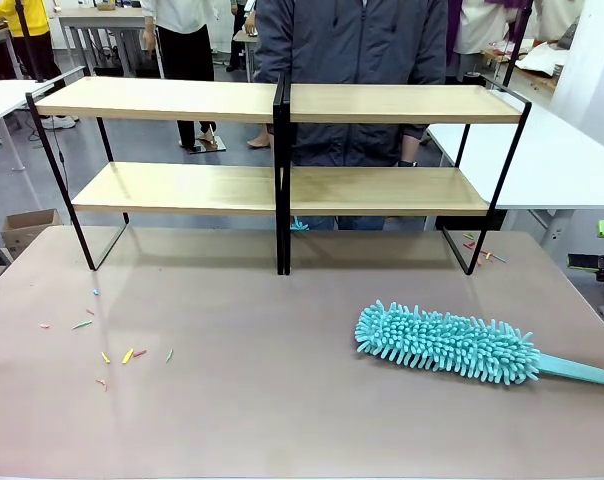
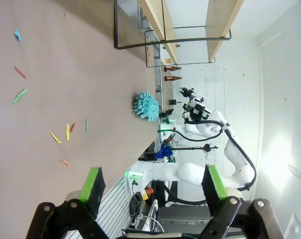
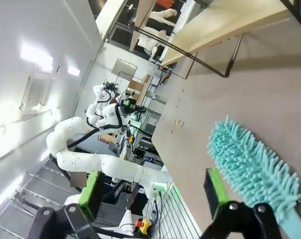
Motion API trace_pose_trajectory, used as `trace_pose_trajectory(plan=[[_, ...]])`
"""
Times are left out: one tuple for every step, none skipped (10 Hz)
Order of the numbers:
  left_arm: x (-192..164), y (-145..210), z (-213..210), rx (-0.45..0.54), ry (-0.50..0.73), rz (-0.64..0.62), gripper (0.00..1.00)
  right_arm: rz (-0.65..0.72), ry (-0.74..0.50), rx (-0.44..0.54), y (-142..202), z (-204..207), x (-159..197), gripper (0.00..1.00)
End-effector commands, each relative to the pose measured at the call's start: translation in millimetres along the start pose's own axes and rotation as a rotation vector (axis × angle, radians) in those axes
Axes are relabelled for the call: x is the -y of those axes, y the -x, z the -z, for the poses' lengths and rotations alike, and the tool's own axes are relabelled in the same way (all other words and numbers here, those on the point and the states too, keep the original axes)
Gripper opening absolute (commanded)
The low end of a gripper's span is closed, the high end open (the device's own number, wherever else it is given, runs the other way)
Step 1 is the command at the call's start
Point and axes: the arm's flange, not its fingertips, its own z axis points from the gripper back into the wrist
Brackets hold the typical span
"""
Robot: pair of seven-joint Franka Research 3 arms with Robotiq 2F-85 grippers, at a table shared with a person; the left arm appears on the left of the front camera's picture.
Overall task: Clean the shelves.
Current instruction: Place the Duster on the table.
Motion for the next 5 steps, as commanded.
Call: trace_pose_trajectory(plan=[[0.4, 1.6, 0.4, 0.006, 0.022, 0.023, 1.0, -0.001, -0.005, -0.001, 0.1, 0.0, -1.2, 1.0], [0.4, 1.6, 0.4, 0.006, 0.022, 0.023, 1.0, -0.001, -0.005, -0.001, 0.1, 0.0, -1.2, 1.0], [0.4, 1.6, 0.4, 0.006, 0.022, 0.023, 1.0, -0.001, -0.005, -0.001, 0.1, 0.0, -1.2, 1.0], [0.4, 1.6, 0.4, 0.006, 0.022, 0.023, 1.0, -0.001, -0.005, -0.001, 0.1, 0.0, -1.2, 1.0], [0.4, 1.6, 0.4, 0.006, 0.022, 0.023, 1.0, -0.001, -0.005, -0.001, 0.1, 0.0, -1.2, 1.0]])
